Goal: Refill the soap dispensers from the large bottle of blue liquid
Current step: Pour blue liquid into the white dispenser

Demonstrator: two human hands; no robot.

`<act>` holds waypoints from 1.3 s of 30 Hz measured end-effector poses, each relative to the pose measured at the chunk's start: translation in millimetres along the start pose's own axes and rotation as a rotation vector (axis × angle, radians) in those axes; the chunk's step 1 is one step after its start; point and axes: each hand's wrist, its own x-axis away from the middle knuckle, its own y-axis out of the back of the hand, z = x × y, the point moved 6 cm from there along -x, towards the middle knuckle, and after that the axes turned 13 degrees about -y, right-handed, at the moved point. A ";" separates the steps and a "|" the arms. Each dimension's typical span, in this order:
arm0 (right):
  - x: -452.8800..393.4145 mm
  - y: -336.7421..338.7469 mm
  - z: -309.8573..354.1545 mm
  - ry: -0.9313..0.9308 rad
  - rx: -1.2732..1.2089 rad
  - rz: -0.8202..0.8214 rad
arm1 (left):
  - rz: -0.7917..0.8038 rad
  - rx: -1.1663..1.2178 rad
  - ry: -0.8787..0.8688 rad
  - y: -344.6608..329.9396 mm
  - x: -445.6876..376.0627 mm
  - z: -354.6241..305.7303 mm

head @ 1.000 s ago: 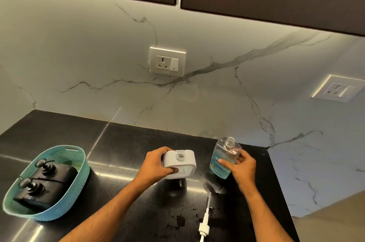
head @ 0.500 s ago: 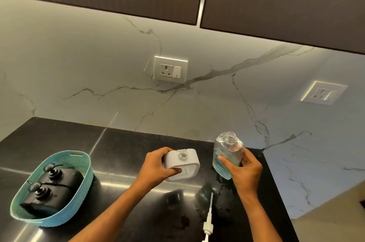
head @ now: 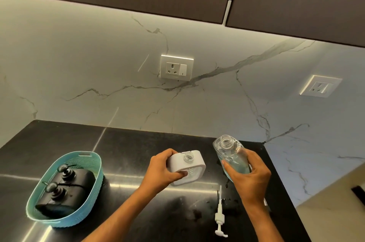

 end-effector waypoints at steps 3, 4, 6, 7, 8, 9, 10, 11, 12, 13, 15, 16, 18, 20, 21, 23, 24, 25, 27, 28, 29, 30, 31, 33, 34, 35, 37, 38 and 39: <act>8.8 -3.9 8.2 0.015 0.045 -0.017 | 0.017 0.010 -0.023 5.3 2.8 -3.6; 10.8 -5.1 11.1 0.025 0.062 -0.020 | 0.014 0.015 -0.033 6.6 3.1 -4.4; 12.8 -7.2 17.2 0.047 0.094 -0.020 | -0.006 0.023 -0.040 8.4 3.9 -6.1; 13.7 -8.5 20.2 0.059 0.111 -0.019 | -0.022 0.023 -0.036 9.1 5.1 -6.8; 14.6 -9.7 22.9 0.068 0.127 -0.020 | -0.040 0.019 -0.030 9.7 6.7 -7.9; 15.8 -10.9 24.9 0.072 0.146 -0.022 | -0.057 0.013 -0.023 9.9 8.3 -8.9; 16.4 -12.0 26.3 0.074 0.170 -0.025 | -0.072 0.008 -0.019 10.1 9.4 -9.9; 17.1 -13.7 27.2 0.074 0.196 -0.025 | -0.090 0.003 -0.015 10.2 10.7 -10.6; 17.6 -15.4 28.0 0.073 0.221 -0.024 | -0.111 -0.003 -0.012 10.8 12.0 -11.4; 18.1 -16.8 28.9 0.073 0.243 -0.023 | -0.136 -0.011 -0.008 11.6 13.4 -12.9; 19.4 -19.9 32.7 0.087 0.295 -0.027 | -0.184 -0.035 0.000 13.1 17.0 -16.2; 20.3 -21.4 35.4 0.101 0.327 -0.032 | -0.205 -0.044 0.002 13.1 19.2 -17.8; 22.1 -24.7 40.5 0.132 0.387 -0.045 | -0.242 -0.052 -0.001 12.0 24.5 -20.8; 23.0 -28.0 43.7 0.156 0.426 -0.046 | -0.263 -0.064 0.009 9.7 28.8 -22.6; 23.2 -29.9 45.0 0.163 0.443 -0.040 | -0.272 -0.076 0.018 8.5 30.7 -23.0; 23.6 -33.2 47.2 0.173 0.476 -0.027 | -0.298 -0.103 0.024 7.1 34.0 -24.6; 24.0 -34.8 48.4 0.179 0.491 -0.021 | -0.311 -0.112 0.023 6.4 35.6 -25.6; 24.4 -35.8 49.7 0.184 0.505 -0.016 | -0.323 -0.120 0.024 5.7 37.2 -26.8; 25.5 -37.7 53.0 0.193 0.534 -0.007 | -0.357 -0.140 0.025 5.9 40.3 -29.1; 25.8 -38.6 54.8 0.197 0.548 -0.003 | -0.373 -0.150 0.023 6.4 41.5 -30.8; 26.2 -39.4 56.7 0.201 0.558 -0.001 | -0.386 -0.159 0.017 7.0 42.4 -32.8; 26.0 -40.0 58.5 0.206 0.566 -0.001 | -0.395 -0.167 0.009 7.2 42.6 -34.9; 26.1 -40.8 60.2 0.211 0.572 -0.002 | -0.401 -0.174 -0.001 7.5 43.1 -36.9; 25.7 -42.1 62.7 0.222 0.582 -0.001 | -0.407 -0.194 -0.030 8.0 43.7 -41.2; 25.4 -42.9 63.5 0.227 0.585 -0.001 | -0.407 -0.206 -0.045 8.3 44.1 -43.0; 25.2 -43.3 64.1 0.230 0.587 0.000 | -0.405 -0.216 -0.058 8.3 44.4 -44.5; 25.1 -45.2 65.3 0.238 0.595 0.007 | -0.395 -0.227 -0.075 8.0 45.0 -46.7; 25.2 -46.5 65.6 0.242 0.600 0.014 | -0.387 -0.231 -0.077 7.7 45.2 -47.4; 25.2 -48.0 66.0 0.244 0.606 0.023 | -0.380 -0.237 -0.078 7.2 45.4 -48.0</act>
